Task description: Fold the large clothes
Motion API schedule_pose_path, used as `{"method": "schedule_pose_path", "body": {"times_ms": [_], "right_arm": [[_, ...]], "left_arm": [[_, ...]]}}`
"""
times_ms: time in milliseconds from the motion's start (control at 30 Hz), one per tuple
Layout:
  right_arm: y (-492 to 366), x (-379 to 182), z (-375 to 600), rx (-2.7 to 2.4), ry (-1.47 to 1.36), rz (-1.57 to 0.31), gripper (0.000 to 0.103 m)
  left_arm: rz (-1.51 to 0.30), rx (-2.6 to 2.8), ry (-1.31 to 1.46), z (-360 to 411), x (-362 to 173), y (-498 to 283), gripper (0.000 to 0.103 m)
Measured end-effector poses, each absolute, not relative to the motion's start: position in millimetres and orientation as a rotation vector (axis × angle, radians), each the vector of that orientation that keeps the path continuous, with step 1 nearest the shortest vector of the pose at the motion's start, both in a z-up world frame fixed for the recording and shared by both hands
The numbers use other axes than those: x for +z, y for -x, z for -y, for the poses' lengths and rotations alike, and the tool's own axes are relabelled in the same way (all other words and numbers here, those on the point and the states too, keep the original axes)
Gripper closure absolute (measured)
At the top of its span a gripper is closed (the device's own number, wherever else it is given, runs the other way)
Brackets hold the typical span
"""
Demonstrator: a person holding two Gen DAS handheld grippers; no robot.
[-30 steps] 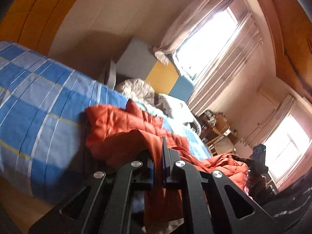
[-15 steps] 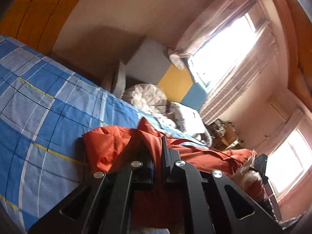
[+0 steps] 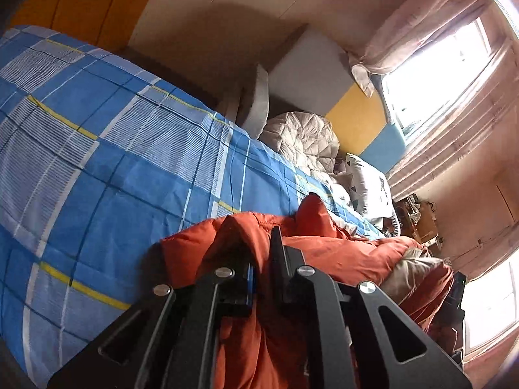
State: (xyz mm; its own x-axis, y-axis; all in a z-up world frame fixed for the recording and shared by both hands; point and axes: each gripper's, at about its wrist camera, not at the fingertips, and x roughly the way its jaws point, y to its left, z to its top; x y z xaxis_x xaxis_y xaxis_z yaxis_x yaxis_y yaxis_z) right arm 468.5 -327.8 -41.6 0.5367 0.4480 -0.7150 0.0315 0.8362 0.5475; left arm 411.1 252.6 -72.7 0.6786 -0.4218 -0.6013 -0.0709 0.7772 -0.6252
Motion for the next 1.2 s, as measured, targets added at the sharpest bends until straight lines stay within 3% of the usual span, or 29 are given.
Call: {"method": "schedule_pose_path", "body": {"times_ms": [100, 200, 267, 500, 700, 900, 1200], "right_arm": [[-473.8, -43.6, 330.0, 0.284, -0.604, -0.973, 0.046], [-477.8, -40.6, 326.5, 0.29, -0.621, -0.956, 0.041], [-480.7, -40.1, 326.5, 0.297, -0.647, -0.951, 0.034], [-487.7, -31.6, 325.7, 0.302, -0.708, -0.94, 0.021], [-490.0, -21.3, 334.6, 0.311, -0.792, -0.911, 0.016], [-480.7, -10.9, 347.2, 0.33, -0.862, -0.862, 0.01], [-408.1, -26.3, 344.4, 0.225, -0.593, -0.9, 0.011]], "left_arm": [[-0.817, -0.211, 0.689, -252.0, -74.8, -416.8, 0.086], [-0.819, -0.217, 0.731, -254.3, -75.6, -418.9, 0.066], [-0.8, -0.226, 0.767, -257.8, -74.3, -418.4, 0.045], [-0.72, -0.198, 0.799, -268.8, -57.5, -412.5, 0.021], [-0.677, -0.159, 0.777, -285.8, -42.6, -399.1, 0.017], [-0.725, -0.163, 0.716, -286.2, -62.4, -369.6, 0.016], [-0.786, -0.29, 0.702, -269.8, -112.1, -308.5, 0.017]]}}
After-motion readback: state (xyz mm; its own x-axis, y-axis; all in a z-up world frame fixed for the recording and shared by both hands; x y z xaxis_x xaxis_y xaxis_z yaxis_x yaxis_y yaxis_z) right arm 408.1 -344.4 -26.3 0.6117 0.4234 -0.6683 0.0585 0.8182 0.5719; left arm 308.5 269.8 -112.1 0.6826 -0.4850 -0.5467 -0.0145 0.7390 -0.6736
